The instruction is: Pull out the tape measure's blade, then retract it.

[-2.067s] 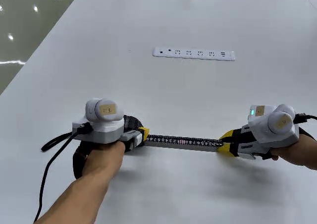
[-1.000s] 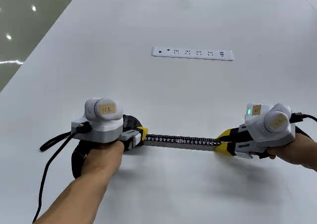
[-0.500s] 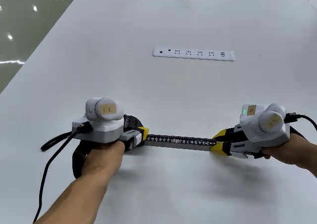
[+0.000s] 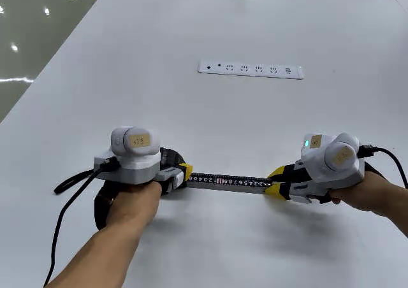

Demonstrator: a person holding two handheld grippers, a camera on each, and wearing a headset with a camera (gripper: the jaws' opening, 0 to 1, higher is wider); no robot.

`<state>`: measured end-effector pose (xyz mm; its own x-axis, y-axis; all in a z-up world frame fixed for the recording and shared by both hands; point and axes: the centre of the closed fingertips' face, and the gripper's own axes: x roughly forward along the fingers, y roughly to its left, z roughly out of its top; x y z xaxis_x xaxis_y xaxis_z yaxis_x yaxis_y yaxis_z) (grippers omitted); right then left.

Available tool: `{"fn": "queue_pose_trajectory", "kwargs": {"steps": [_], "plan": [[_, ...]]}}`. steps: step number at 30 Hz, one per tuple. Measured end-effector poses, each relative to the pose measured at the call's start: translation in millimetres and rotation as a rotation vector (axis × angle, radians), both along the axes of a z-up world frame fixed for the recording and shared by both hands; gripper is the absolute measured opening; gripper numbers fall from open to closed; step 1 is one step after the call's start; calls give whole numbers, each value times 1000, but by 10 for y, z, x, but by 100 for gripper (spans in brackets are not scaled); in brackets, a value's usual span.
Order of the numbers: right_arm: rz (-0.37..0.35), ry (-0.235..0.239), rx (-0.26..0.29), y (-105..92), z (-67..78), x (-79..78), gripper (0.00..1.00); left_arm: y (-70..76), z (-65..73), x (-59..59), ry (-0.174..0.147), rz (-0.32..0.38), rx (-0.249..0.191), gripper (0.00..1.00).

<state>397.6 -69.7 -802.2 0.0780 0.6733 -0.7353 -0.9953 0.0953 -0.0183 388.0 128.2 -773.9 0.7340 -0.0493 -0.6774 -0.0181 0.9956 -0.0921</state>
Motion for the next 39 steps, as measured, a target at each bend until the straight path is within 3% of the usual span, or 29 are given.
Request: {"fn": "queue_pose_trajectory", "kwargs": {"steps": [39], "plan": [[51,-4,30,566,-8,-94,10,-4,-3,-4,-2,0,-13,57]]}}
